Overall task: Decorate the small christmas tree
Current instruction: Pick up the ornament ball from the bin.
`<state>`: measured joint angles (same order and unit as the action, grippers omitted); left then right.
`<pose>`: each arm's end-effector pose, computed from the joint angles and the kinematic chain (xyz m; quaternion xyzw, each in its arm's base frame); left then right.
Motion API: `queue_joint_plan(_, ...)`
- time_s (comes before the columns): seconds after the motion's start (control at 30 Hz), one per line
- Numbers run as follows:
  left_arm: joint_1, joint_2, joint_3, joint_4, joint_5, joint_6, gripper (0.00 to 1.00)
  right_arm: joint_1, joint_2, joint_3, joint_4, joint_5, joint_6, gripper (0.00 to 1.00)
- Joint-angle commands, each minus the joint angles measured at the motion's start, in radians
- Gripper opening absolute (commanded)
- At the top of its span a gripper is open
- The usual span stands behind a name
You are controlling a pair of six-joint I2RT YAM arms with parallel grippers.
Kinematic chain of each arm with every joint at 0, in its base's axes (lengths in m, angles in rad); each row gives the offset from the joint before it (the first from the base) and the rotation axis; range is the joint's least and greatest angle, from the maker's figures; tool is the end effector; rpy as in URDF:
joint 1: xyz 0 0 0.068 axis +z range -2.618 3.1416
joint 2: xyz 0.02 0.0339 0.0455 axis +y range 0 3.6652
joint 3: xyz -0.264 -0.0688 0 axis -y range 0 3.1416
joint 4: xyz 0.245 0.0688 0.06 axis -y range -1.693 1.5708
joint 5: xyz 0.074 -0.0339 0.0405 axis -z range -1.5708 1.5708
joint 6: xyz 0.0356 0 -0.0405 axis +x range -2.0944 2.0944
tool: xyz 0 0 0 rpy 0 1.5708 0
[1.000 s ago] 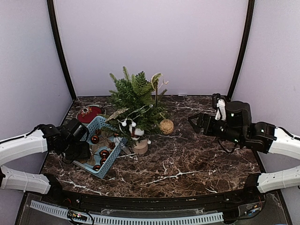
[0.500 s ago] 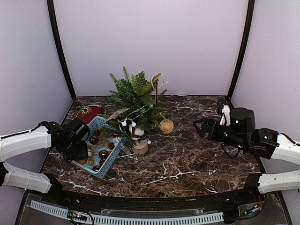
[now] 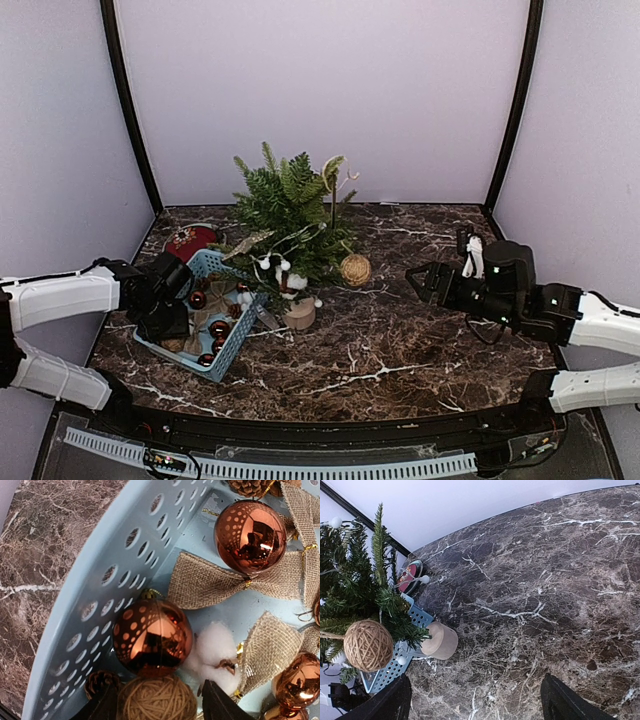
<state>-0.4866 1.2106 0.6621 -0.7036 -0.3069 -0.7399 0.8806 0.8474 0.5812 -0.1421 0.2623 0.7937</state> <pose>0.1828 -0.0845 0.1815 -0.1473 0.9649 0.0332 0.2151 0.1325 0.1459 0.2618 0.0357 0.8309 0.3311 0.4457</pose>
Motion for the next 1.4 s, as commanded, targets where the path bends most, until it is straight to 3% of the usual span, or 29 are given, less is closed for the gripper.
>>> queue_joint_plan(0.0, 0.006, 0.012, -0.032, 0.020, 0.014, 0.019, 0.60, -0.008, 0.018, -0.008, 0.071, -0.020, 0.011, 0.91)
queue_joint_plan(0.13, 0.006, 0.021, -0.046, 0.038, 0.051, 0.015, 0.61, -0.009, 0.048, -0.015, 0.094, -0.035, 0.024, 0.91)
queue_joint_plan(0.4, 0.006, -0.037, -0.053, 0.010, 0.075, -0.003, 0.40, -0.009, 0.059, -0.016, 0.119, -0.031, 0.045, 0.91)
queue_joint_plan(0.6, 0.007, -0.129, -0.031, -0.027, 0.094, -0.028, 0.35, -0.010, 0.072, -0.021, 0.135, -0.038, 0.044, 0.91)
queue_joint_plan(0.7, 0.006, -0.179, 0.002, -0.059, 0.084, -0.031, 0.37, -0.023, 0.106, -0.034, 0.181, -0.059, 0.053, 0.91)
queue_joint_plan(0.87, 0.007, -0.213, -0.005, -0.069, 0.102, -0.050, 0.59, -0.054, 0.159, -0.044, 0.245, -0.093, 0.084, 0.89)
queue_joint_plan(0.97, 0.007, -0.202, -0.036, -0.064, 0.119, -0.076, 0.65, -0.058, 0.167, -0.044, 0.257, -0.097, 0.095, 0.89)
queue_joint_plan(1.17, 0.006, -0.151, -0.035, -0.082, 0.157, -0.093, 0.63, -0.061, 0.142, -0.060, 0.248, -0.078, 0.111, 0.89)
queue_joint_plan(1.37, 0.007, -0.082, -0.025, -0.110, 0.216, -0.088, 0.55, -0.070, 0.124, -0.062, 0.230, -0.068, 0.110, 0.89)
